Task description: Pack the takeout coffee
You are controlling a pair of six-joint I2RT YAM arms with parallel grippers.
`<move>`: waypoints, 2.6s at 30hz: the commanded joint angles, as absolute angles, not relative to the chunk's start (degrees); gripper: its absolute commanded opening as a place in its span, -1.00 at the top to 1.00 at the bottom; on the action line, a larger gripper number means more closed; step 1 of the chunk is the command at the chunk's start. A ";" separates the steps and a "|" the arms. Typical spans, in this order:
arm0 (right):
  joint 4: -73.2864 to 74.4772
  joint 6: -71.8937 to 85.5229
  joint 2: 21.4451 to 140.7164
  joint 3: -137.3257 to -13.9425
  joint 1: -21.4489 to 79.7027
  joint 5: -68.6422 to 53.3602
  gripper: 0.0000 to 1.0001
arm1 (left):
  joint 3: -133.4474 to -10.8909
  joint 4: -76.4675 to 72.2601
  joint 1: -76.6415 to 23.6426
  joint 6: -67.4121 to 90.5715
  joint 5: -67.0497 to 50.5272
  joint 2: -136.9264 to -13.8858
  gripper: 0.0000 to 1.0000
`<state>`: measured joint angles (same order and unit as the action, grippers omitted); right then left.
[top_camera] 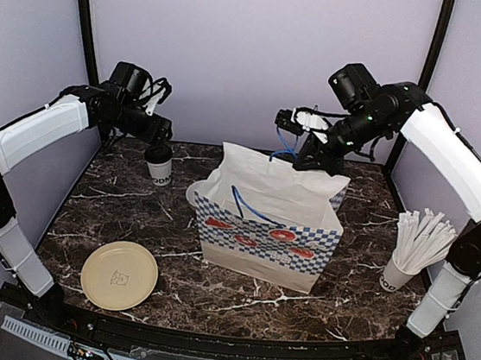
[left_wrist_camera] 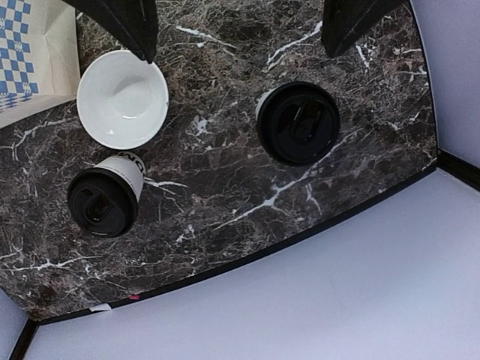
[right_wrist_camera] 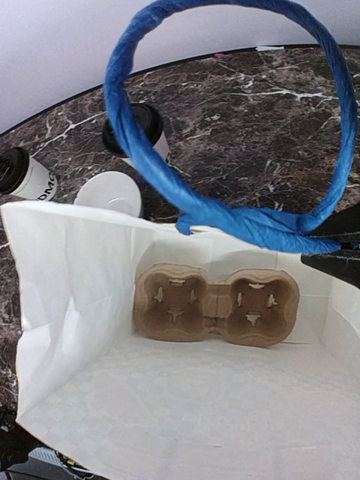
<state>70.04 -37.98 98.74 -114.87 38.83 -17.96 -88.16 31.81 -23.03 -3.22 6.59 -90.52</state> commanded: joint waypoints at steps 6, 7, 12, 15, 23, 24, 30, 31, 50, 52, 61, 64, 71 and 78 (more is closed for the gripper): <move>70.85 -40.43 98.32 -112.67 27.58 -16.71 1.00 | -94.87 33.24 -23.20 -2.53 -2.62 -96.20 -0.49; 70.72 -40.65 99.15 -113.32 26.12 -17.29 1.00 | -96.00 33.98 -23.20 -1.75 -1.66 -98.32 -0.48; 71.75 -40.49 102.52 -116.68 22.43 -19.96 0.84 | -104.06 40.46 -22.19 -0.19 6.48 -103.81 -0.48; 71.63 -39.41 102.49 -117.21 22.41 -21.00 0.44 | -108.39 46.65 -20.31 -0.26 7.17 -107.92 -0.55; 67.40 -36.76 97.87 -112.92 22.41 -19.38 -0.10 | -119.06 53.54 -14.68 -0.59 0.38 -117.38 -0.92; 67.26 -36.70 97.55 -112.82 22.39 -18.97 -0.13 | -119.78 54.01 -14.51 -0.56 0.36 -118.82 -0.96; 67.13 -36.78 96.93 -112.37 22.41 -18.38 -0.19 | -123.74 55.56 -13.33 -0.64 0.71 -122.97 -0.87; 67.15 -36.81 96.94 -112.21 22.41 -18.29 -0.19 | -124.16 55.68 -13.18 -0.72 0.49 -123.62 -0.86; 65.42 -37.00 98.26 -111.01 22.41 -18.54 -0.21 | -126.96 57.87 -12.92 -1.77 0.75 -128.59 -0.61; 65.30 -36.87 98.31 -111.01 22.39 -18.59 -0.21 | -127.00 58.11 -12.92 -1.89 0.53 -128.66 -0.54; 64.96 -36.57 98.32 -110.74 22.41 -18.37 -0.21 | -130.27 62.19 -13.17 -1.09 -2.54 -126.10 -0.28; 64.86 -36.35 98.44 -110.81 22.37 -18.28 -0.21 | -128.22 61.76 -13.80 -1.12 -4.13 -120.33 -0.27; 65.08 -35.77 98.40 -111.24 22.42 -19.16 -0.21 | -113.49 57.29 -19.15 -2.42 -8.58 -100.67 -0.28; 64.60 -35.62 98.58 -110.72 22.41 -18.07 -0.20 | -96.73 57.80 -28.76 -3.36 -9.73 -86.64 -0.29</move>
<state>66.06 -36.32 97.93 -110.67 22.22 -18.24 -105.49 56.86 -24.84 -2.35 -7.73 -91.24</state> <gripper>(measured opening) 0.604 0.738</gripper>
